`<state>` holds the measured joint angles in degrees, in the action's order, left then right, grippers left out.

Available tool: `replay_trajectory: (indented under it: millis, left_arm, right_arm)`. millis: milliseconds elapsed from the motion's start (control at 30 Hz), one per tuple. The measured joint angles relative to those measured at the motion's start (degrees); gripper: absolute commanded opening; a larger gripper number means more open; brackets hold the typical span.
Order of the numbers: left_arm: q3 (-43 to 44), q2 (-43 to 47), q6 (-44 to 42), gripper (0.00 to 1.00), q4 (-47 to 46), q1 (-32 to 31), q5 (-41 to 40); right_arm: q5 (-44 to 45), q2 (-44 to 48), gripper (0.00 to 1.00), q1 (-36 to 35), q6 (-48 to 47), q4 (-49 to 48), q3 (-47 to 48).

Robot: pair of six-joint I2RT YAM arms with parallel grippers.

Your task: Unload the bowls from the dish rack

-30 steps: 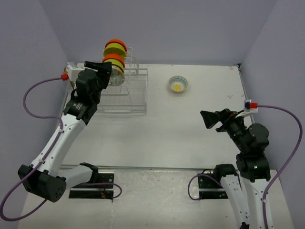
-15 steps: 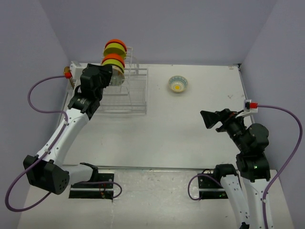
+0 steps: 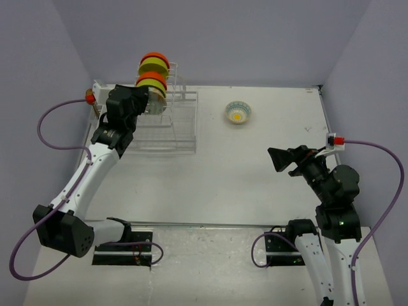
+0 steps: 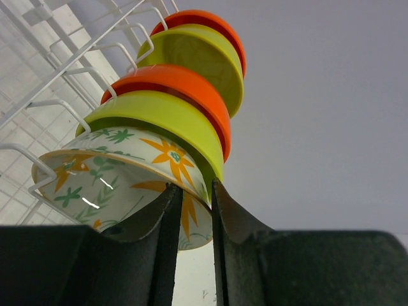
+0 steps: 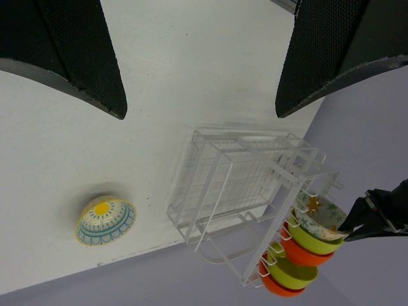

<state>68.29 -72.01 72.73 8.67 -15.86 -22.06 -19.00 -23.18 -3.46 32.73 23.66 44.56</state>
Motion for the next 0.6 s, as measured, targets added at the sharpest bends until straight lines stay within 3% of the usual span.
replay_trajectory:
  millis: [233,367,600]
  left_arm:
    - [0.07,-0.59,0.09,0.23,-1.11,0.11,1.18]
    - [0.17,-0.9,0.37,0.04,-1.95,0.09,2.89]
    - [-0.07,-0.24,1.11,0.0,-1.64,0.04,4.48]
  right_arm:
    - [-0.24,0.0,0.99,0.0,0.02,-0.59,-0.13]
    - [-0.63,0.0,0.99,0.0,0.02,-1.01,-0.44]
    - [-1.44,0.02,0.99,0.0,0.02,-1.05,-0.55]
